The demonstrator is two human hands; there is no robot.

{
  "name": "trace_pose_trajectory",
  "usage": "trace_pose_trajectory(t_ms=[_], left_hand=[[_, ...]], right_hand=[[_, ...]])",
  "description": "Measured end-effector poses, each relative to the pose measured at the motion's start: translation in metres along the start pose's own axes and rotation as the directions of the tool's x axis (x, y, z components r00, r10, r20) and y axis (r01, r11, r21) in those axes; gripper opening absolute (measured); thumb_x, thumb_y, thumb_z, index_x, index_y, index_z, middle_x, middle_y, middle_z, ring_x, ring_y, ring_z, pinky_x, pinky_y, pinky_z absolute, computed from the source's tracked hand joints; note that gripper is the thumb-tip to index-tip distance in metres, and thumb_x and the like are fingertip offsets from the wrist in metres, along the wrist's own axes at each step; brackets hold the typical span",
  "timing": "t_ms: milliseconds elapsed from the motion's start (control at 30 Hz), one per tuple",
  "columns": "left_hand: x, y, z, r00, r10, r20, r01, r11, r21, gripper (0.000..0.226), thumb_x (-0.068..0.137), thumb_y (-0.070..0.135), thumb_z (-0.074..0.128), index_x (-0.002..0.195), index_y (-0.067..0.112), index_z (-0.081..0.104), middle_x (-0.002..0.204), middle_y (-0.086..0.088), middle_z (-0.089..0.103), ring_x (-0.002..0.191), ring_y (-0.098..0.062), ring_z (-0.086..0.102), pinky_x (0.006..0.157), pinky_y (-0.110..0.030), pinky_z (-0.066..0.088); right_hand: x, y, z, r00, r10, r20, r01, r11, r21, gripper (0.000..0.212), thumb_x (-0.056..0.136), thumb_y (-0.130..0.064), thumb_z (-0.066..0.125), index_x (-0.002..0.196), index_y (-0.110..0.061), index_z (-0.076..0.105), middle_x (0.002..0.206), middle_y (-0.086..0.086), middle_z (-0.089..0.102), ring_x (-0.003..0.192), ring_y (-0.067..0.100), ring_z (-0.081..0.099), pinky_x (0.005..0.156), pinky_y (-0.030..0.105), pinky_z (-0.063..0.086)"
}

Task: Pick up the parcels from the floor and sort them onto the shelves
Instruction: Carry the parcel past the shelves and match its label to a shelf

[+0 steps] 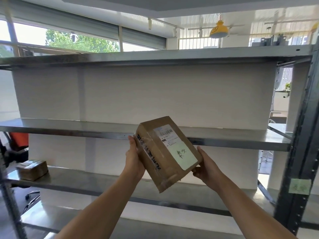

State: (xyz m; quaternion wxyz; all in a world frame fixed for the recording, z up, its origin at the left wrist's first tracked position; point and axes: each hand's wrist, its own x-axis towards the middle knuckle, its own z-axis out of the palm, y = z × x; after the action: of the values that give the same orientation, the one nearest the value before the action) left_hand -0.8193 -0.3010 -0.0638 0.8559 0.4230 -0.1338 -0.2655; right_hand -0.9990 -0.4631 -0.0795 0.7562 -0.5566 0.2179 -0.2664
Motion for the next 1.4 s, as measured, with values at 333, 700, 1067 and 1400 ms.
trace_pose_trajectory(t_ms=[333, 700, 1067, 1400], left_hand=[[-0.004, 0.009, -0.022, 0.964, 0.255, -0.075, -0.19, 0.86, 0.474, 0.029, 0.107, 0.037, 0.042, 0.109, 0.012, 0.058, 0.107, -0.014, 0.067, 0.086, -0.02, 0.064, 0.067, -0.03, 0.051], [0.004, 0.048, -0.057, 0.975, 0.132, 0.177, -0.182, 0.934, 0.309, 0.037, 0.108, 0.038, 0.039, 0.128, 0.022, 0.066, 0.115, -0.012, 0.076, 0.1, -0.028, 0.075, 0.078, -0.038, 0.062], [0.025, 0.126, -0.134, 0.921, 0.384, -0.057, -0.347, 0.88, 0.323, 0.031, 0.102, 0.038, 0.055, 0.128, 0.021, 0.057, 0.117, -0.013, 0.071, 0.092, -0.02, 0.075, 0.073, -0.032, 0.063], [0.025, 0.221, -0.279, 0.913, 0.39, -0.119, -0.338, 0.887, 0.314, 0.044, 0.103, 0.044, 0.051, 0.142, 0.025, 0.053, 0.124, -0.012, 0.072, 0.11, -0.031, 0.072, 0.081, -0.043, 0.062]], right_hand=[[0.007, 0.007, 0.037, 0.981, -0.102, 0.164, 0.11, 0.993, -0.038, 0.027, 0.097, -0.03, 0.06, 0.121, -0.02, 0.066, 0.107, 0.012, 0.072, 0.082, 0.029, 0.062, 0.054, 0.027, 0.047], [0.027, 0.0, 0.112, 0.942, -0.272, 0.195, 0.269, 0.962, 0.045, 0.034, 0.103, -0.034, 0.048, 0.136, -0.034, 0.058, 0.125, -0.003, 0.071, 0.116, 0.019, 0.067, 0.093, 0.04, 0.055], [0.046, 0.02, 0.238, 0.913, -0.257, 0.318, 0.226, 0.965, 0.132, 0.037, 0.106, -0.034, 0.04, 0.138, -0.032, 0.057, 0.13, 0.001, 0.068, 0.12, 0.023, 0.065, 0.098, 0.046, 0.053], [0.07, 0.081, 0.4, 0.865, -0.161, 0.476, 0.106, 0.985, 0.139, 0.04, 0.107, -0.026, 0.038, 0.144, -0.037, 0.049, 0.134, 0.001, 0.066, 0.121, 0.023, 0.064, 0.104, 0.049, 0.049]])
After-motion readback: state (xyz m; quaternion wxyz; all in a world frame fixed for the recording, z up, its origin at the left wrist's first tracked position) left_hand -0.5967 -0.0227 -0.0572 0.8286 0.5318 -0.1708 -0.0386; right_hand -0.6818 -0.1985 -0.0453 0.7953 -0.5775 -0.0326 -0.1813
